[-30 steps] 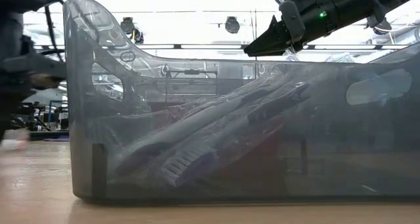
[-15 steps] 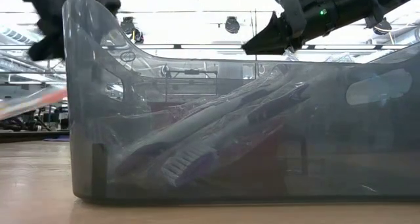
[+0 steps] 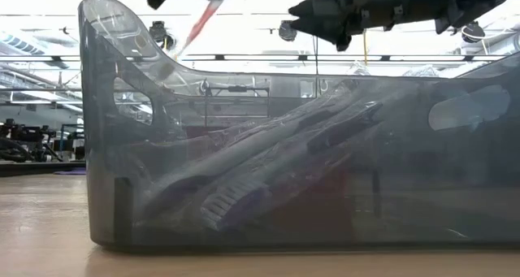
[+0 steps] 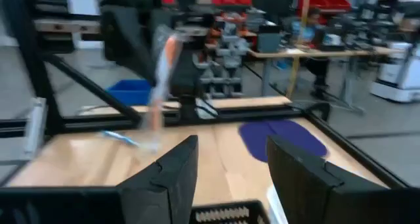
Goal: Pick & Place Toothbrushes
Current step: Put the orange toothbrush into the white basket
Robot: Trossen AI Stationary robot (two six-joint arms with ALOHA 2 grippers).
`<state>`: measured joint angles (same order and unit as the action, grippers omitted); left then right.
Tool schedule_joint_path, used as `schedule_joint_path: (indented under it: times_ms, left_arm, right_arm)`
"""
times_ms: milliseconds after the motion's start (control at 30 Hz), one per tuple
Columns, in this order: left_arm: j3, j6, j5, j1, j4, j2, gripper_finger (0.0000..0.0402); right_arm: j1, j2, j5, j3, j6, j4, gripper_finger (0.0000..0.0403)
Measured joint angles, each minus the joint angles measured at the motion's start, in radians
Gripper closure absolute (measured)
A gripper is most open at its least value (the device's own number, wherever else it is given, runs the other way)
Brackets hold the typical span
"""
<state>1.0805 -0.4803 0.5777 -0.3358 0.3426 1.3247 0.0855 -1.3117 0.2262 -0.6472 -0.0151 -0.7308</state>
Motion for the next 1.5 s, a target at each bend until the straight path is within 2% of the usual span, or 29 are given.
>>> schedule_joint_path:
  times_ms: [100, 233, 500, 767, 867, 1000, 1200, 1400, 1500]
  left_arm:
    - [0.000, 0.128, 0.000, 0.025, -0.102, 0.000, 0.0393]
    - [0.000, 0.232, -0.003, 0.069, -0.191, 0.011, 0.0397]
    - [0.000, 0.380, -0.210, 0.170, -0.394, 0.092, 0.0397]
    - [0.000, 0.399, -0.307, 0.235, -0.497, 0.177, 0.0397]
    - [0.000, 0.400, -0.316, 0.248, -0.517, 0.198, 0.0393]
    - [0.000, 0.401, -0.319, 0.259, -0.533, 0.218, 0.0395]
    - [0.000, 0.411, -0.316, 0.259, -0.539, 0.216, 0.0389]
    - [-0.001, 0.446, -0.316, 0.259, -0.545, 0.216, 0.0397]
    - [-0.001, 0.442, -0.315, 0.258, -0.546, 0.216, 0.0379]
  right_arm:
    - [-0.011, 0.000, -0.049, 0.000, 0.000, -0.031, 0.0232]
    - [-0.020, 0.000, -0.049, 0.000, 0.000, -0.074, 0.0232]
    - [-0.040, 0.000, -0.049, 0.000, 0.000, -0.117, 0.0234]
    - [-0.042, 0.000, -0.080, 0.000, 0.008, -0.156, 0.0275]
    - [-0.047, 0.000, -0.122, 0.000, 0.008, -0.171, 0.0293]
    - [-0.055, 0.000, -0.125, 0.000, 0.008, -0.158, 0.0314]
    - [-0.066, 0.000, -0.130, -0.001, 0.034, -0.133, 0.0386]
    - [-0.066, 0.000, -0.130, -0.001, 0.056, -0.133, 0.0390]
    - [-0.066, 0.000, -0.128, -0.001, 0.061, -0.133, 0.0390]
